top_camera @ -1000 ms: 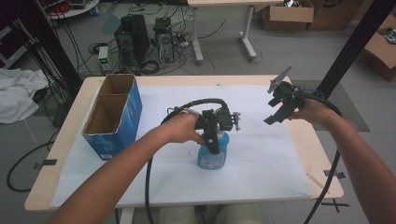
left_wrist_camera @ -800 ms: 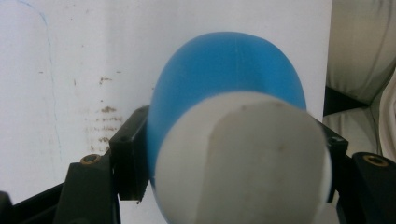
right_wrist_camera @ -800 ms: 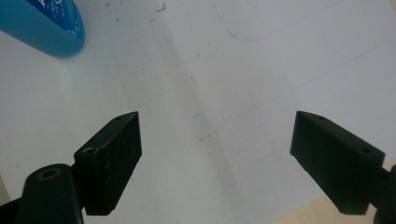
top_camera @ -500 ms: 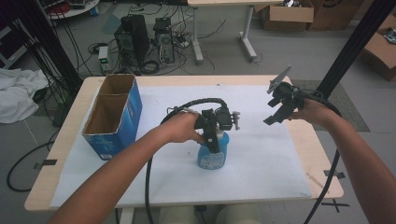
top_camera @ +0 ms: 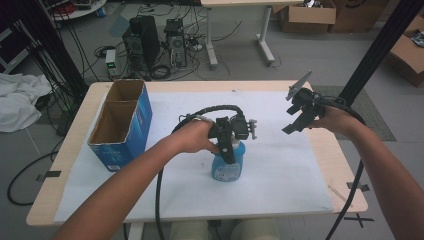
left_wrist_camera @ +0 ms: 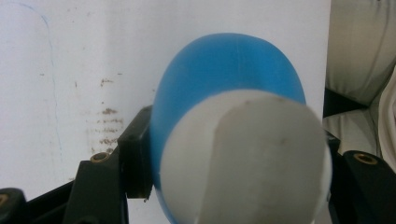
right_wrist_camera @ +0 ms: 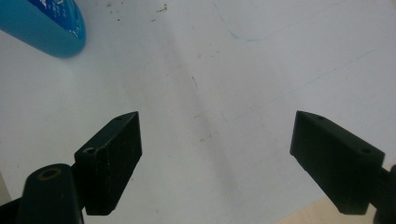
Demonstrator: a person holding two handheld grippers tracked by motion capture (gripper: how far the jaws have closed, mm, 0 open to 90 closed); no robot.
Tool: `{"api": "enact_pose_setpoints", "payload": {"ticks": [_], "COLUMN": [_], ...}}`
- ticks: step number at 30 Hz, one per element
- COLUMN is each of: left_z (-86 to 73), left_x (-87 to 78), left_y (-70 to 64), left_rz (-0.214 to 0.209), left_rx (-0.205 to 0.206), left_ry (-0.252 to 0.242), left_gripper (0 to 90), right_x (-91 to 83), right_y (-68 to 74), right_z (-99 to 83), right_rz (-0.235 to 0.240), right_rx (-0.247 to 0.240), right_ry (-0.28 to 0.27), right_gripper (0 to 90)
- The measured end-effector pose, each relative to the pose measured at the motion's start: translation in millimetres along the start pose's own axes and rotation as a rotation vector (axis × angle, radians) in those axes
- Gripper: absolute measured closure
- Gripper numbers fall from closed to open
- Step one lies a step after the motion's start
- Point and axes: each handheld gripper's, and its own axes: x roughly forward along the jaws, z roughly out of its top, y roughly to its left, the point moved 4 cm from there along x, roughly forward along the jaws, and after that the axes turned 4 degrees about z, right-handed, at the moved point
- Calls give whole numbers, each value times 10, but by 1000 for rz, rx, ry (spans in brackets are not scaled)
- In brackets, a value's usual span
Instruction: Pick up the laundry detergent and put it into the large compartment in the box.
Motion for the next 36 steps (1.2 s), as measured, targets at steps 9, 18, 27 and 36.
{"api": "enact_pose_setpoints", "payload": {"ticks": [9, 18, 27, 36], "left_z": [-7, -33, -60, -136], "left_x": [-10, -91, -340, -672], "left_y": [-10, -32, 1, 111], "left_rz": [-4, -4, 29, 82], "left_rx": [6, -18, -75, -213], "left_ry": [2, 8, -5, -7], "left_gripper": [376, 378, 378, 378], "right_x": [3, 10, 2, -9], "right_y": [6, 7, 28, 61], "right_z": [-9, 0, 3, 9], "right_rz": [3, 4, 2, 4], "right_rx": [-1, -3, -6, -10], "right_ry": [1, -3, -2, -2], "right_gripper": [169, 169, 169, 170]}}
